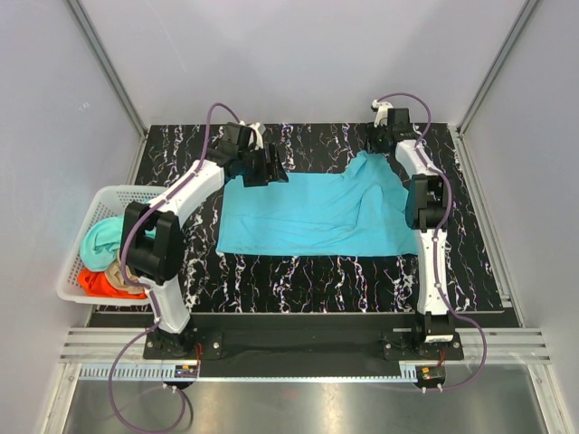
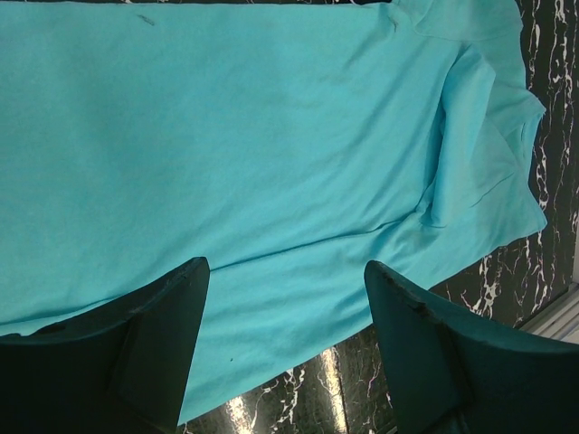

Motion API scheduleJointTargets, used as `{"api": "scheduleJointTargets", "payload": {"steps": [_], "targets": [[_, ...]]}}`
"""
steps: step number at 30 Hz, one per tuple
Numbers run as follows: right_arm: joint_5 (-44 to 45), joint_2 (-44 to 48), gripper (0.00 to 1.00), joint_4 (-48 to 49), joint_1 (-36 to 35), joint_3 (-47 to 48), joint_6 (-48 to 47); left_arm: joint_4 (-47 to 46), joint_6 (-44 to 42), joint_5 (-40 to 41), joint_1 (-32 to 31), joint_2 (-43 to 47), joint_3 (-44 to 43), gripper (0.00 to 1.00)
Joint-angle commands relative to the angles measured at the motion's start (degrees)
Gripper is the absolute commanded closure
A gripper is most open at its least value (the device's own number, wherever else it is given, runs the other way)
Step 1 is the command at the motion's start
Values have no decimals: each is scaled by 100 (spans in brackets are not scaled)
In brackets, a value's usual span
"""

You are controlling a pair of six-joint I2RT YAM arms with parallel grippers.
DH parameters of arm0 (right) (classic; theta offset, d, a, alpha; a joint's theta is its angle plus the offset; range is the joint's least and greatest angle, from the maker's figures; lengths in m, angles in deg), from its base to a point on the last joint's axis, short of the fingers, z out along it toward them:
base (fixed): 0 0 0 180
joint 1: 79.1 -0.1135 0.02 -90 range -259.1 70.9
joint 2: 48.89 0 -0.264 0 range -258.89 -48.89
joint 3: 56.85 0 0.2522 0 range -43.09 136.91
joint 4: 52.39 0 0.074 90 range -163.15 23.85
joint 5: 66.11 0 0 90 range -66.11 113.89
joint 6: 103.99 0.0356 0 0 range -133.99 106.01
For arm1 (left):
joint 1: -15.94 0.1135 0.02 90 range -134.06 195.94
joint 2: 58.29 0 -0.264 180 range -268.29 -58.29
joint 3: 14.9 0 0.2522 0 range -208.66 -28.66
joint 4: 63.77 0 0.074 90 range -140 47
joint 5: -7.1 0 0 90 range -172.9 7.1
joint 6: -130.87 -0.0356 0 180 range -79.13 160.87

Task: Fold and stack the t-shirts
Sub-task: Fold the tshirt

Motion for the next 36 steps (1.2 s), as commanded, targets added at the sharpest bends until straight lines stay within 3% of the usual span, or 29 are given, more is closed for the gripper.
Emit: {"api": "scheduleJointTargets", "payload": {"steps": [1,5,12,29,36], "targets": [[97,466,53,422,11,-22,-204,-149,13,-176,12,-59,-194,25],[211,167,52,-16,20,488,-370,-132,13,-167,12,-41,-177,25],[88,360,49,264,64,-13,-529,-158,22,-220,12,-68,-185,25],[-245,-404,50,-1783,204,1323,-547,-237,92,-299,12,-41,-115,25],[-447,-396,49,-2038,195,1332,-494,-202,83,-343,12,29,-115,25]]}}
